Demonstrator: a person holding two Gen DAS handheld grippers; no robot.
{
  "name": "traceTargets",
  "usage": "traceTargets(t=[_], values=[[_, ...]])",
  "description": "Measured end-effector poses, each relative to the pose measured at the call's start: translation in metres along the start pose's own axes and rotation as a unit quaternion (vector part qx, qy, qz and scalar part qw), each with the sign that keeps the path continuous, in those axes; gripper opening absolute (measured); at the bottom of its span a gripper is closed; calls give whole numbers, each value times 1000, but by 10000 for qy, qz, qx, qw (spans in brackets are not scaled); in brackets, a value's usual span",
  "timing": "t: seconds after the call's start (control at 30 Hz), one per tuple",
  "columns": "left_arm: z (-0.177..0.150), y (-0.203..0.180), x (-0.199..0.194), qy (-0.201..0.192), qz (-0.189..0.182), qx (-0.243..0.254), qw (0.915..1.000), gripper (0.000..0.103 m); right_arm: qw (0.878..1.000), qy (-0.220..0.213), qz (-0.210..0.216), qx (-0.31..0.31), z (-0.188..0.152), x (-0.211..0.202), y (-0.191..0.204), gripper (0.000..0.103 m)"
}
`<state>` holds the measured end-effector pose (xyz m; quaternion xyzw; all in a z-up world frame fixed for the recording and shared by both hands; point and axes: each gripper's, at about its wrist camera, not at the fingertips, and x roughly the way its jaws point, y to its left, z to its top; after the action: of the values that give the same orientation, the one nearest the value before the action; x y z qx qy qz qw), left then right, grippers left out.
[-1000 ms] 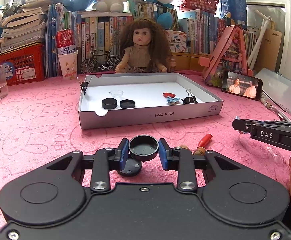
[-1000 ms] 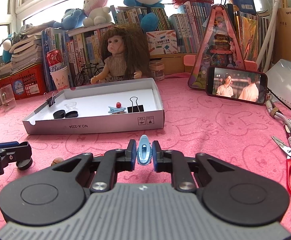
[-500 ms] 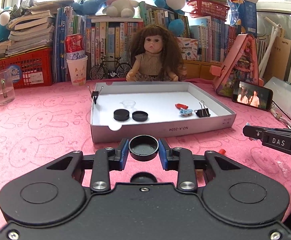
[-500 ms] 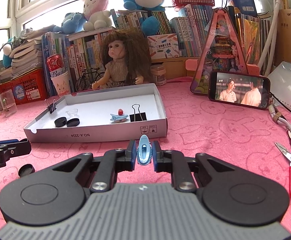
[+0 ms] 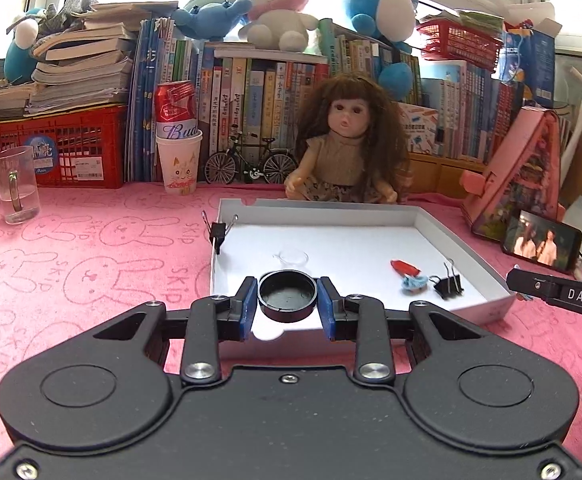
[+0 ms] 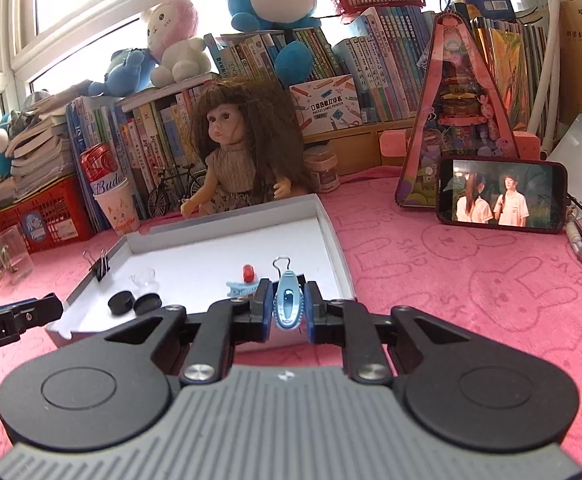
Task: Organize rigid objects
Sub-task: 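Carry the black lid with the left tool while the right tool carries the blue clip into the tray, then open the left tool beside the other lids while the right tool releases the blue clip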
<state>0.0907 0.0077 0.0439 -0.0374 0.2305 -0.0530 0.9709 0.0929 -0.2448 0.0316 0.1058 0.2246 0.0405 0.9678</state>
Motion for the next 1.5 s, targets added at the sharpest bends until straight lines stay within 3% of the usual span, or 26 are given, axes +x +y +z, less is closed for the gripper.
traceTargets(t=[0.3, 0.5, 0.8, 1.3, 1.5], values=[[43, 23, 64, 360, -109, -406, 9985, 30, 9982, 299, 245, 450, 41, 50, -17, 20], [50, 25, 106, 681, -140, -482, 9964, 30, 9941, 607, 297, 846, 50, 82, -25, 20], [46, 14, 139, 845, 54, -223, 9962, 30, 9924, 914, 375, 731, 49, 117, -16, 20], [52, -15, 177, 1071, -251, 93, 9939, 30, 9873, 1386, 566, 533, 45, 158, -7, 21], [52, -24, 190, 1383, -88, 311, 9899, 30, 9854, 1429, 732, 568, 42, 163, -10, 22]])
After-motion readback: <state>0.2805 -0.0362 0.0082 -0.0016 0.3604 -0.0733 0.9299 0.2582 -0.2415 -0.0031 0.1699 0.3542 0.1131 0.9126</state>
